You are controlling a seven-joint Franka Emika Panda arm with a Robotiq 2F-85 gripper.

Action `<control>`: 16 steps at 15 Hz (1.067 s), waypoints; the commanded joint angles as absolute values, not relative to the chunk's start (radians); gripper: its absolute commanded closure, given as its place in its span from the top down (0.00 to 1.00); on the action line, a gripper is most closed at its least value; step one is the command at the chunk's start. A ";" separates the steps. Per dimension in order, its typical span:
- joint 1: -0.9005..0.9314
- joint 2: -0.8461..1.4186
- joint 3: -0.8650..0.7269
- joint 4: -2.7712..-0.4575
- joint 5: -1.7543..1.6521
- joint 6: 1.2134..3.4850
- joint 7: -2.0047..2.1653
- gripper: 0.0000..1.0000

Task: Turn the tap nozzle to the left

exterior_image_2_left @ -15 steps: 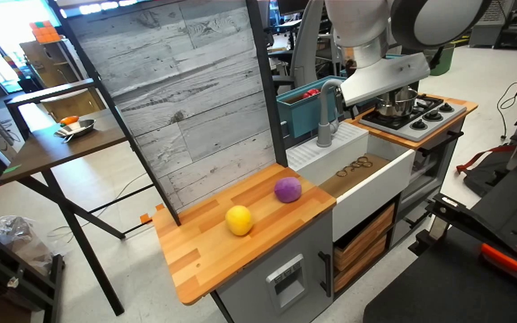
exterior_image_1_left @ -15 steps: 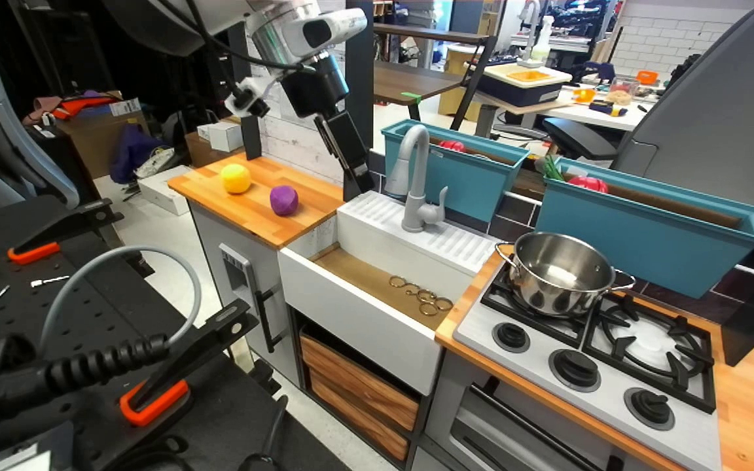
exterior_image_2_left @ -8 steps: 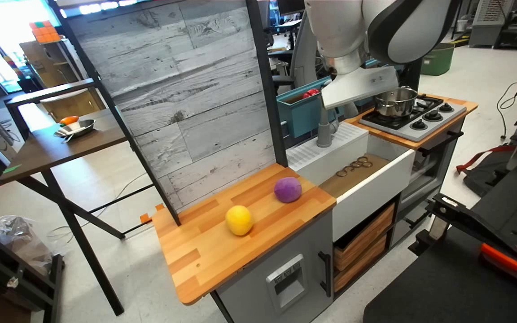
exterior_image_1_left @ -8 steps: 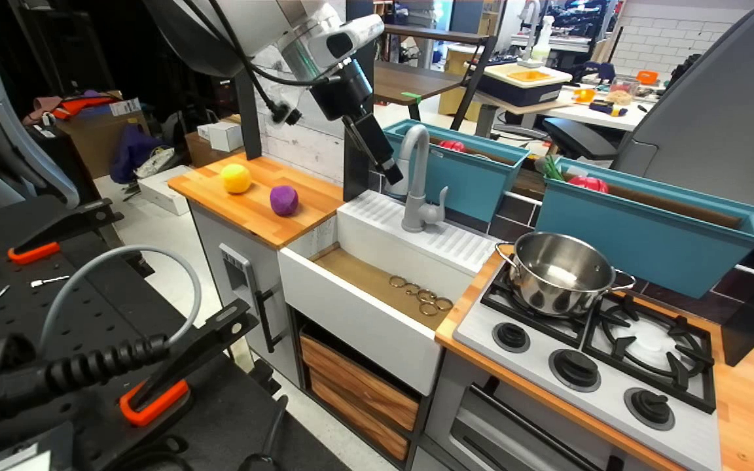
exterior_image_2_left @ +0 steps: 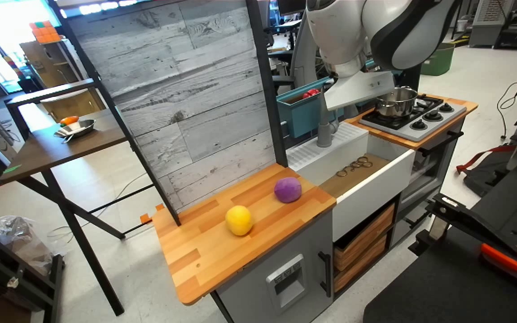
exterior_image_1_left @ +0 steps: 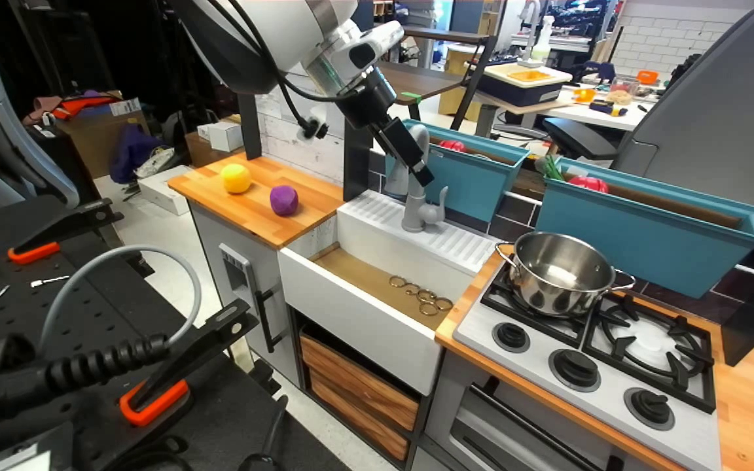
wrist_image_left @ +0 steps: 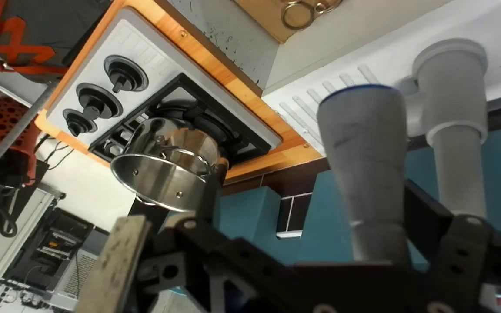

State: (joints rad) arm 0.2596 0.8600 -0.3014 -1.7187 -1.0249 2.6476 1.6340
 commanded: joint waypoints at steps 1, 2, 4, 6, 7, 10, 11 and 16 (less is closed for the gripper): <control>0.236 0.858 -0.289 -1.699 -1.063 2.620 1.637 1.00; 0.216 0.844 -0.271 -1.710 -1.042 2.613 1.598 1.00; 0.180 0.820 -0.232 -1.738 -1.008 2.593 1.494 1.00; 0.135 0.801 -0.188 -1.776 -0.948 2.577 1.331 1.00; 0.112 0.791 -0.168 -1.793 -0.927 2.579 1.270 1.00; 0.042 0.757 -0.121 -1.831 -0.888 2.598 1.086 1.00; 0.017 0.751 -0.102 -1.831 -0.875 2.598 1.024 1.00; -0.081 0.760 -0.034 -1.789 -0.804 2.576 0.738 0.75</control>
State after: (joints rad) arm 0.0050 0.8163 -0.0798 -1.7192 -0.8455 2.6454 0.9291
